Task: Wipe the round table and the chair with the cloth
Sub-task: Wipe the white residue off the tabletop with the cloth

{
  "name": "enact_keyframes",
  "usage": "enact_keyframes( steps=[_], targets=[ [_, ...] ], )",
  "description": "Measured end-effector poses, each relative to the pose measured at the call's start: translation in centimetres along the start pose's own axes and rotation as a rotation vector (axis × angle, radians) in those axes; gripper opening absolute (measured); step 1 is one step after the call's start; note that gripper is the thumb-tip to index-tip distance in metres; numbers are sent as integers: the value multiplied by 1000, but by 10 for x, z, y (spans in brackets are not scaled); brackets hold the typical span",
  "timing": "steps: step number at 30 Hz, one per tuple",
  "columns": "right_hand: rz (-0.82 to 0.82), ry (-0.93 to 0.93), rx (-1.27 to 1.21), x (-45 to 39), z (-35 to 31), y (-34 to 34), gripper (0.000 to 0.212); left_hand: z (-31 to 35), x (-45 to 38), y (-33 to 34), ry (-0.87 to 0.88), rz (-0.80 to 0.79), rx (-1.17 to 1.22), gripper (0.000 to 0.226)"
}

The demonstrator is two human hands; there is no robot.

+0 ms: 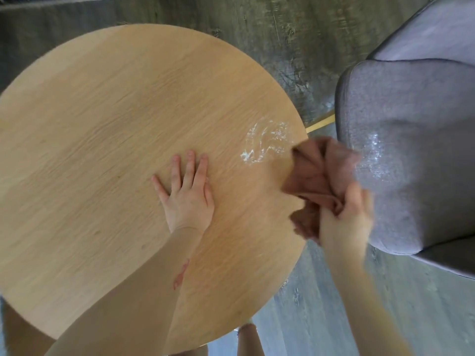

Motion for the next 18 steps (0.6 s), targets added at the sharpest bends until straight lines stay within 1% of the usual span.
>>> enact_keyframes(
  steps=[1, 2, 4, 5, 6, 7, 9, 12, 14, 16, 18],
  targets=[
    [-92, -47, -61, 10, -16, 15, 31, 0, 0, 1, 2, 4, -1, 53],
    [-230, -82, -98, 24, -29, 35, 36, -2, -1, 2, 2, 11, 3, 56],
    [-523, -139, -52, 55, -44, 72, 45, -4, -3, 2, 5, 12, 11, 64],
    [-615, -150, 7, 67, -43, 83, 47, -5, -3, 3, 8, -4, 9, 61],
    [-654, -144, 68, 72, -37, 88, 47, -4, -2, 4, 9, -16, 5, 56],
    [-639, -128, 118, 68, -28, 86, 48, -3, -1, 3, 9, -7, 4, 53],
    [-514, -83, 181, 48, -5, 70, 46, 0, 0, -3, 8, 20, 10, 54],
    [-248, 132, 193, 6, 41, 26, 38, -1, -2, 1, 6, -3, -1, 54],
    [-146, 227, 214, -13, 58, 0, 38, -2, -2, 1, 0, -4, 1, 54],
    [-87, 187, 187, -21, 49, -8, 37, -1, -1, -1, 6, 6, 0, 54],
    [-108, 15, 59, -19, 8, 3, 39, 1, -1, -2, 6, -14, -7, 54]
  ],
)
Point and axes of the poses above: each hand's wrist, its own x-axis away from the middle knuckle, its own y-axis out of the palm, z = x × y, the point moved 6 cm from there along -x, towards the middle knuckle, and after that the axes turned 11 degrees about -y, right-handed, at the moved point
